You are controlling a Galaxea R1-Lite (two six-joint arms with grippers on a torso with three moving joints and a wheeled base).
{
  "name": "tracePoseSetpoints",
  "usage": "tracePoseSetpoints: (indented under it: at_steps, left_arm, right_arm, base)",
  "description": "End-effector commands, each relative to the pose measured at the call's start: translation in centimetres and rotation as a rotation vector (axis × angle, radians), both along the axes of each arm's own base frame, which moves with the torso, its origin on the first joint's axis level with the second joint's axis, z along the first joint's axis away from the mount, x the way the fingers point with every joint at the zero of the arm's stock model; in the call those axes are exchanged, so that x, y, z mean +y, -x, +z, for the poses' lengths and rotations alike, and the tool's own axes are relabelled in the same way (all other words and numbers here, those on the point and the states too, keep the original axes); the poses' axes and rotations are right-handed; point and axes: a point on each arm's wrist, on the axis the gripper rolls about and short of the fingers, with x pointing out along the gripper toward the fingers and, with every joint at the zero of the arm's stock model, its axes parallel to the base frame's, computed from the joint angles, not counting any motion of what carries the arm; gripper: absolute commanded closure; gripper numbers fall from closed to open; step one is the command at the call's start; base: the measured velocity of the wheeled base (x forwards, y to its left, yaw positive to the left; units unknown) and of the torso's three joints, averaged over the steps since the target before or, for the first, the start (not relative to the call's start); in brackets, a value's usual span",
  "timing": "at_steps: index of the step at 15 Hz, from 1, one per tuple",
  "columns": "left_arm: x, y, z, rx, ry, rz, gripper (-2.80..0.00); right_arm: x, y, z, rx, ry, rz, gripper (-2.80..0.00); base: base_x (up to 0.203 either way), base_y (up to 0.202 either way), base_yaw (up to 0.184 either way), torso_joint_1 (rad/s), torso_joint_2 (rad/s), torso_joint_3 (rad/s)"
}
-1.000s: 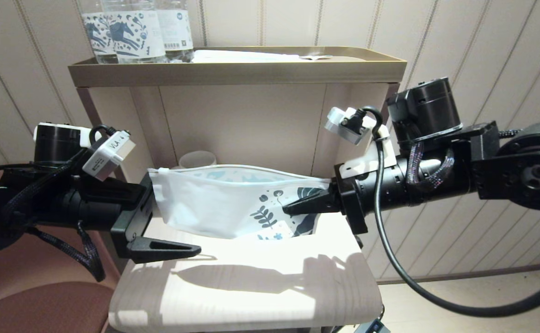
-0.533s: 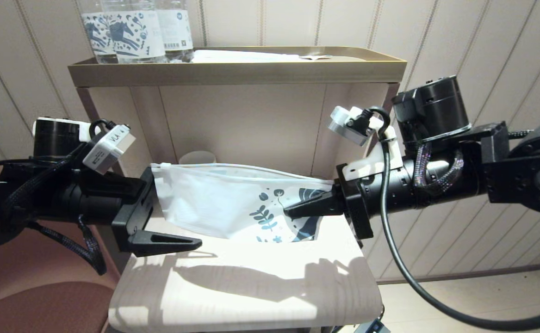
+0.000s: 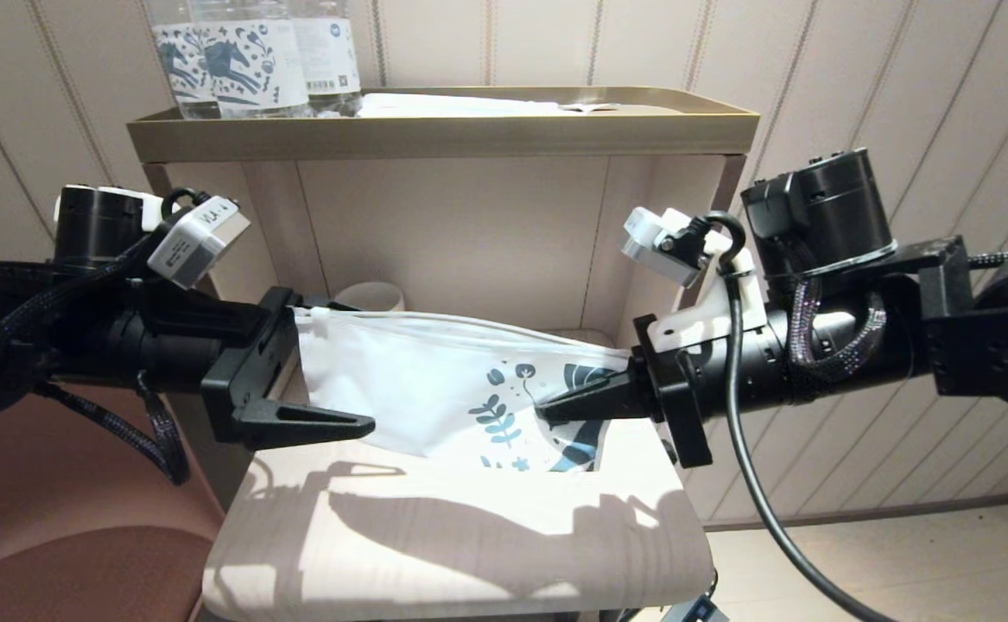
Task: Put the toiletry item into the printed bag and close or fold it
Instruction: Hand it to the other hand
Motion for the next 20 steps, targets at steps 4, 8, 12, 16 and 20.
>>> tracePoseSetpoints:
  at_steps: [4, 8, 12, 16, 20]
  left_arm:
    - [0.0, 0.2, -0.4, 0.006, 0.0, -0.01, -2.8]
    - [0.0, 0.1, -0.5, 0.009, 0.0, -0.01, -2.8]
    - [0.0, 0.2, -0.3, 0.0, 0.004, -0.014, -2.8]
    - [0.0, 0.5, -0.2, 0.002, 0.004, -0.016, -2.8]
    - [0.1, 0.8, -0.2, 0.003, 0.011, -0.028, -2.8]
  right_arm:
    - [-0.1, 0.3, 0.3, -0.012, -0.007, 0.008, 0.0]
    - [0.2, 1.1, 0.3, -0.017, -0.007, 0.038, 0.0]
    - [0.8, 0.9, 0.2, -0.013, -0.005, 0.05, 0.0]
    - [1.2, -0.2, -0.1, -0.008, -0.002, 0.041, 0.0]
    - [1.4, -0.6, -0.2, -0.006, -0.001, 0.039, 0.0]
  base:
    - [0.0, 0.0, 0.0, 0.0, 0.0, 0.0]
    - [0.0, 0.0, 0.0, 0.0, 0.0, 0.0]
    - [0.0, 0.0, 0.0, 0.0, 0.0, 0.0]
    - [0.0, 0.0, 0.0, 0.0, 0.0, 0.0]
    - [0.0, 0.0, 0.0, 0.0, 0.0, 0.0]
